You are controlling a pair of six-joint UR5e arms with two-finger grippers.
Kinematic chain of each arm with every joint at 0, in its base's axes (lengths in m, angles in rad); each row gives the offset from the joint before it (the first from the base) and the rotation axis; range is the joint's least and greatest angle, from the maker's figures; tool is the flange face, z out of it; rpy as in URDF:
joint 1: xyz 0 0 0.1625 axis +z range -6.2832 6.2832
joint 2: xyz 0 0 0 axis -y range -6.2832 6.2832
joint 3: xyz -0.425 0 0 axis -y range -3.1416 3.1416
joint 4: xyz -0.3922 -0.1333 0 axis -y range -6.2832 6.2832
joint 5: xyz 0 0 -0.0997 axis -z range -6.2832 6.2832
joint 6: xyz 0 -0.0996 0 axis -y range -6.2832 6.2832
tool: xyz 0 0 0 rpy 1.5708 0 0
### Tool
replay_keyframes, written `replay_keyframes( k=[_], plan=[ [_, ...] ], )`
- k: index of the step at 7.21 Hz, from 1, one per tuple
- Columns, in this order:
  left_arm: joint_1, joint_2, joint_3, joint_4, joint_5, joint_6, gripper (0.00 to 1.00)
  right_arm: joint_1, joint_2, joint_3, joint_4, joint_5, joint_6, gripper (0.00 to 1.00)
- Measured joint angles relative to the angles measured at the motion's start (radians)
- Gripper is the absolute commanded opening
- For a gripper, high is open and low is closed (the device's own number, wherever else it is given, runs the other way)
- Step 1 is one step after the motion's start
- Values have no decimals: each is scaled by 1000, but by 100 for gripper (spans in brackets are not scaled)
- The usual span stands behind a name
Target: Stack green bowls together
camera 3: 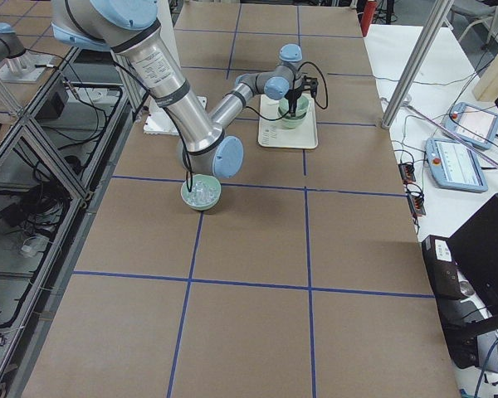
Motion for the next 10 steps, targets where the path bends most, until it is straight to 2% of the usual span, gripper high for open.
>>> replay_keyframes(
  k=[1,2,5,6,7,8,10],
  plan=[
    [0,1,-4,0,0,0,100,-5,0,-6,0,-4,-1,39],
    [0,1,-5,0,0,-1,100,-12,1,-12,0,-5,0,99],
    [-1,1,-6,0,0,-1,100,-14,0,-16,-1,-4,-7,100],
    [-1,1,-6,0,0,-1,100,5,0,-13,-1,10,-13,100],
    [0,1,-6,0,0,-1,100,56,-5,-7,-9,59,-39,100],
    [0,1,-5,0,0,-2,100,129,-16,0,-49,129,-120,100],
    [0,1,-4,0,1,-4,100,305,-75,50,-223,214,-481,100]
  ],
)
